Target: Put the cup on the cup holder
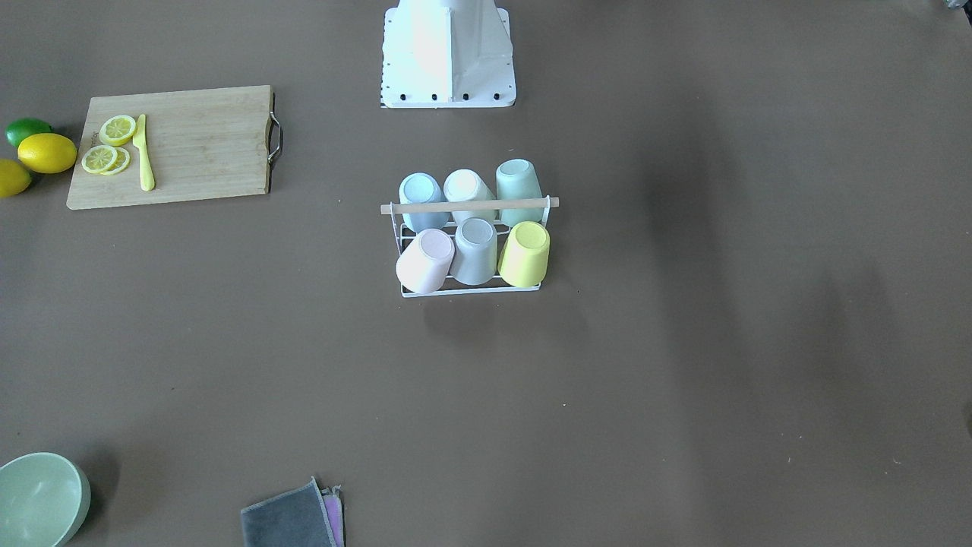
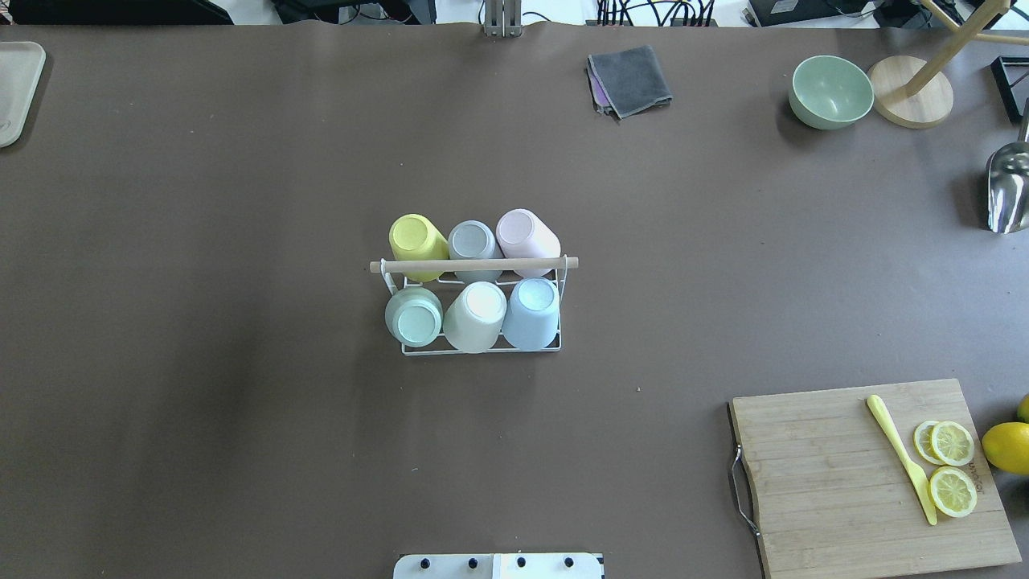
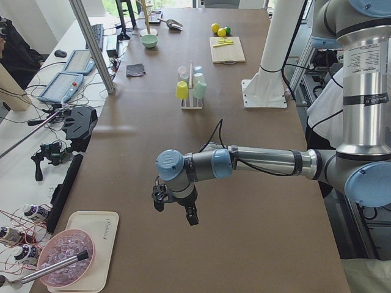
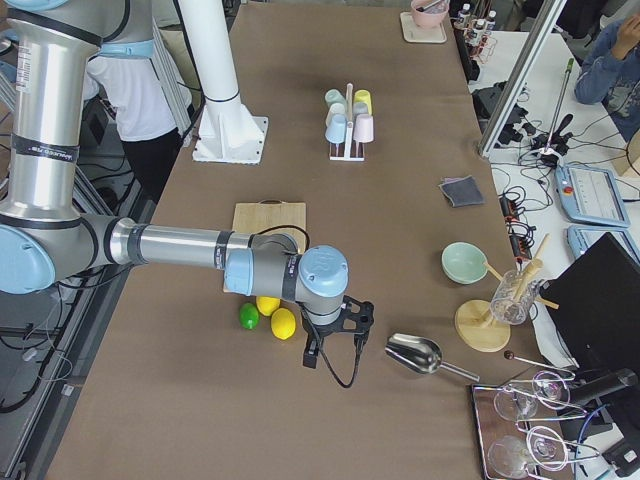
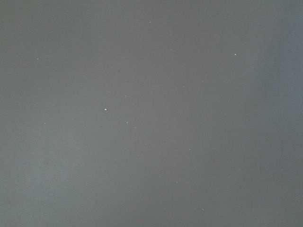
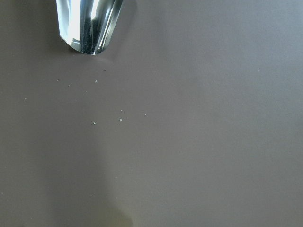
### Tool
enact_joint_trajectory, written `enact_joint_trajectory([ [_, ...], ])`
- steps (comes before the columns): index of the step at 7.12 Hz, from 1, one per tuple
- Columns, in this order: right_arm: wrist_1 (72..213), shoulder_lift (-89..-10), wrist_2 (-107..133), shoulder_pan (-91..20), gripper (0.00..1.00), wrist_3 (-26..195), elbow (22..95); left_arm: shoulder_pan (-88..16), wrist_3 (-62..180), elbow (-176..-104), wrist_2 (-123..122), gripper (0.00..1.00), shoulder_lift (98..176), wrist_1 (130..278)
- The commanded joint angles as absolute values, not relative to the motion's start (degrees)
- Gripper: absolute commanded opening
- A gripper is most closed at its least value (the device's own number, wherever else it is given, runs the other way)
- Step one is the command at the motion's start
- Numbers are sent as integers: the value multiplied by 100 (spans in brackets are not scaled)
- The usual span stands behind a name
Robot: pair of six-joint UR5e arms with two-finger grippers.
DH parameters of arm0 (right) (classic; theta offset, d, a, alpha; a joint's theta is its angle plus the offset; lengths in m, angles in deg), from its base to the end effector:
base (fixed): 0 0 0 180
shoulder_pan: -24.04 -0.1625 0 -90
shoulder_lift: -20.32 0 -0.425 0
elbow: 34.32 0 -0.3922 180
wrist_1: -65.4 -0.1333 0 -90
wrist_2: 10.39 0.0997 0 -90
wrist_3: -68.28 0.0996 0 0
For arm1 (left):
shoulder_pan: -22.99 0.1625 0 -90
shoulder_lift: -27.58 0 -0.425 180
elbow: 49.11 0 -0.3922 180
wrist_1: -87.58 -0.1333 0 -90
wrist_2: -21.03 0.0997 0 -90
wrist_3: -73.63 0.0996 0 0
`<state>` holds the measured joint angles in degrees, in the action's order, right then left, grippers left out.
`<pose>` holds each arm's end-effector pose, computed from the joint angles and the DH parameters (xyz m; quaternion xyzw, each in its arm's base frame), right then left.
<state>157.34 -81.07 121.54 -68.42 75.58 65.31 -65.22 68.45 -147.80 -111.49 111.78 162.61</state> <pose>0.0840 -0.3996 0.6716 -0.0452 -0.3560 0.0909 0.9289 -0.0525 -0.4327 0.6582 -0.1198 0.3540 -0.0656 0.9252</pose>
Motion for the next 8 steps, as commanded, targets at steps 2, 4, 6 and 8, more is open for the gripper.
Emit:
enact_joint_trajectory([
  [2, 15742, -8110, 12154, -6842, 100, 7549, 6587, -6534, 6844, -14816, -11151, 98, 11169, 16272],
  [4, 15742, -8154, 12162, -6851, 100, 7549, 6614, -6534, 6844, -14808, -11151, 98, 11178, 16272],
  [6, 15742, -8137, 12163, -6851, 100, 7558, 6622, -6526, 6844, -14799, -11151, 98, 11178, 16272],
  [8, 15742, -8128, 12171, -6851, 100, 7549, 6614, -6534, 6836, -14817, -11151, 98, 11178, 16264],
])
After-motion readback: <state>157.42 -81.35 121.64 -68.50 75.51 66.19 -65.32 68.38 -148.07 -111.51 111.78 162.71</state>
